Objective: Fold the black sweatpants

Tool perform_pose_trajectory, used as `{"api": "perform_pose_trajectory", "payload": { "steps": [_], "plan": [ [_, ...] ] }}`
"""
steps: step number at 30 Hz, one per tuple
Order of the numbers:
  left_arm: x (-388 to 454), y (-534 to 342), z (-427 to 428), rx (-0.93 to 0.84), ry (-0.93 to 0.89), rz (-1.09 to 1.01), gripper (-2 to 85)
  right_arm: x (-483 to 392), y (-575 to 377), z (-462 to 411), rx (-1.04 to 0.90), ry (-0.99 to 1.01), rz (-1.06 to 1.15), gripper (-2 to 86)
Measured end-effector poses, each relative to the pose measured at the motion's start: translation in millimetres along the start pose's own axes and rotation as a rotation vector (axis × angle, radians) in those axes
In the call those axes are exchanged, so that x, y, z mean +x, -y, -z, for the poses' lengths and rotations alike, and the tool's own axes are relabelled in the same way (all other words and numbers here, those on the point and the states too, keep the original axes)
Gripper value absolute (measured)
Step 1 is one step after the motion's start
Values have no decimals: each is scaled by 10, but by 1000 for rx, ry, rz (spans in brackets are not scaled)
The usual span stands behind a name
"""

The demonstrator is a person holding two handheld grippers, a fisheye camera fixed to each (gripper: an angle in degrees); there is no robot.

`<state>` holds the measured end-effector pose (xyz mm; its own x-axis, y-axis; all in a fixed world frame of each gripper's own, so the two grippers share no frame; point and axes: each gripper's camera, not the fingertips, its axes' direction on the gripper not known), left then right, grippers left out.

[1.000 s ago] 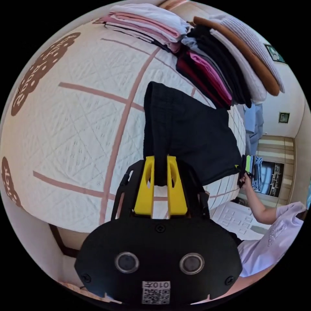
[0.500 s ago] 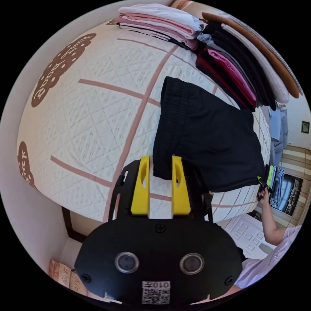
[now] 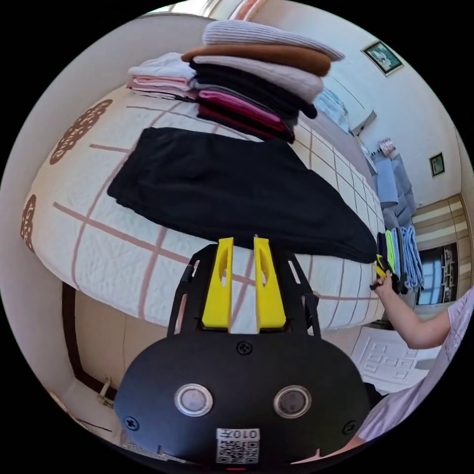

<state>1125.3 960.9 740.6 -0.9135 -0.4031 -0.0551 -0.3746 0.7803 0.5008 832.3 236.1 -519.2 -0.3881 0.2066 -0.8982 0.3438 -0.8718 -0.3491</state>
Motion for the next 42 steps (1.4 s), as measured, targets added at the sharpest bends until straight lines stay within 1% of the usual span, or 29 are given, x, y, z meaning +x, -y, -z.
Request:
{"api": "perform_pose_trajectory", "payload": {
  "steps": [2,3,6,7,9,10,11,13,14,15,16,18,20,23,25,26,28,29,31,33,34,35,36,37,38,39,41,42],
  "plan": [
    [265,-81,-160,-53,-47,-51,58,21,-23,-90,-17,1,-10,132],
    [421,-118,-253,-78,-70,-82,57,6,-60,-86,1,-37,-6,128],
    [721,-147,-429,-102,-139,-143,55,-94,-129,-42,1,-91,10,108],
    [765,-147,-460,-103,-153,-149,55,-180,-138,-61,-34,-90,53,107],
    [893,-137,-583,-119,-215,-167,53,-268,-151,-102,-53,-170,75,102],
    [917,-135,-606,-121,-229,-168,52,-248,-150,-121,-58,-171,69,96],
    [956,-136,-634,-118,-255,-170,51,-196,-144,-117,-58,-139,40,93],
    [1009,-145,-637,-101,-288,-187,49,190,-142,-43,-43,131,-171,80],
    [1039,-157,-630,-97,-289,-204,48,299,-155,-44,-45,216,-223,77],
    [1057,-174,-627,-96,-290,-220,46,488,-207,-77,-44,377,-319,71],
    [1059,-185,-628,-96,-294,-225,45,579,-264,-117,-32,488,-373,67],
    [1023,-235,-635,-98,-331,-225,40,528,-290,-101,-11,533,-365,62],
    [975,-272,-610,-90,-342,-219,36,312,-257,30,26,529,-305,60],
    [855,-323,-512,-53,-352,-197,31,-523,-174,400,65,426,-54,60],
    [766,-342,-448,-27,-346,-182,29,-1552,-294,683,75,303,237,60],
    [699,-344,-410,-10,-345,-171,27,-1828,-367,737,76,283,310,61],
    [592,-331,-363,9,-343,-145,26,-2916,-821,858,81,235,590,62],
    [518,-316,-321,33,-348,-128,26,-3170,-968,856,81,231,651,62],
    [415,-289,-252,70,-347,-110,26,-4050,-1623,696,55,244,883,63],
    [275,-261,-188,103,-336,-94,26,-4530,-2121,365,-10,268,1023,64],
    [235,-260,-178,109,-335,-88,26,-4770,-2452,5,-100,252,1127,65],
    [153,-265,-165,117,-335,-76,26,-4865,-2610,-215,-166,224,1182,65],
    [72,-278,-151,121,-335,-65,26,-5009,-2875,-660,-341,128,1268,66],
    [34,-288,-139,124,-332,-59,26,-5082,-3069,-964,-440,40,1342,66],
    [-40,-311,-109,130,-327,-51,27,-5091,-3130,-1024,-430,33,1366,67],
    [-110,-343,-75,137,-314,-45,27,-5094,-3174,-1041,-376,34,1381,69],
    [-210,-394,-57,138,-298,-32,29,-5134,-3130,-1028,-377,41,1376,76],
    [-271,-424,-70,137,-299,-21,31,-5153,-3088,-1030,-407,69,1375,84]
  ]
}}
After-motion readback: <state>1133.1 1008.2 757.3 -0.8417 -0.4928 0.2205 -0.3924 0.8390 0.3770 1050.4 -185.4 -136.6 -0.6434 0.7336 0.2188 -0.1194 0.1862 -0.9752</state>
